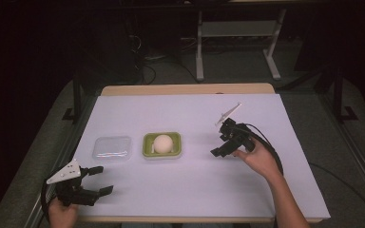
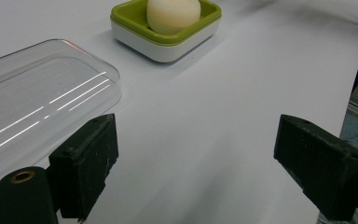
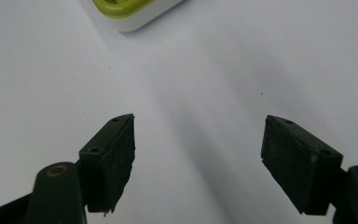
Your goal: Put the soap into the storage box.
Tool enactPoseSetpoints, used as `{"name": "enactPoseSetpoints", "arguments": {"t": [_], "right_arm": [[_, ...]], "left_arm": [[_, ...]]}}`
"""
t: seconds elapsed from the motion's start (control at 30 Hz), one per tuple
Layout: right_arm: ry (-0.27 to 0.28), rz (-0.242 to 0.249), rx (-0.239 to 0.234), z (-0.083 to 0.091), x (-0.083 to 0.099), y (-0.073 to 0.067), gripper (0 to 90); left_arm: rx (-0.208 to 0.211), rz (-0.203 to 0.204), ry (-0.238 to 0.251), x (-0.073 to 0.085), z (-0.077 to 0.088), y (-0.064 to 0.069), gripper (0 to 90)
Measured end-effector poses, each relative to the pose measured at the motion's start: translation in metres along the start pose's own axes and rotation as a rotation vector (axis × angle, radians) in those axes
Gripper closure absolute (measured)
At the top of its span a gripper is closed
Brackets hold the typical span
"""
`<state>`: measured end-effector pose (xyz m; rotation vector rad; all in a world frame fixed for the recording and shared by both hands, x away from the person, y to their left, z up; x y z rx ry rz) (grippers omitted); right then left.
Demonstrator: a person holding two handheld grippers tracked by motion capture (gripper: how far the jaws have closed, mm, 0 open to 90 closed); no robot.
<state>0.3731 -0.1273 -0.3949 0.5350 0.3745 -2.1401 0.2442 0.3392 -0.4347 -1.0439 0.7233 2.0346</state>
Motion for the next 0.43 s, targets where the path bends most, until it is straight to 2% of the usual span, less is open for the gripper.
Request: {"name": "enactPoseSetpoints", "arguments": {"t": [0.13, 0.33, 0.43], "right_arm": [[0.005, -0.026, 0.001, 0.005, 0.017, 0.000, 25.3], [0.004, -0.032, 0.019, 0.007, 0.035, -0.005, 23.1], [0.043, -0.047, 0.033, 0.011, 0.047, -0.011, 22.5]], "left_arm": [[0.000, 0.002, 0.000, 0.000, 0.000, 0.000, 12.9], [0.001, 0.000, -0.002, 0.000, -0.001, 0.000, 12.9], [0.000, 0.000, -0.006, 0.000, -0.001, 0.000, 12.9]]}}
Point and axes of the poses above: each handheld gripper's, and its own axes: z roughly backward along the jaws, x roughly out of its underside, y roughly to its right, the point moved 2 cm from there along -z, roughly forward along the jaws, and after that the axes turned 2 degrees about x, right-handed, at the moved point
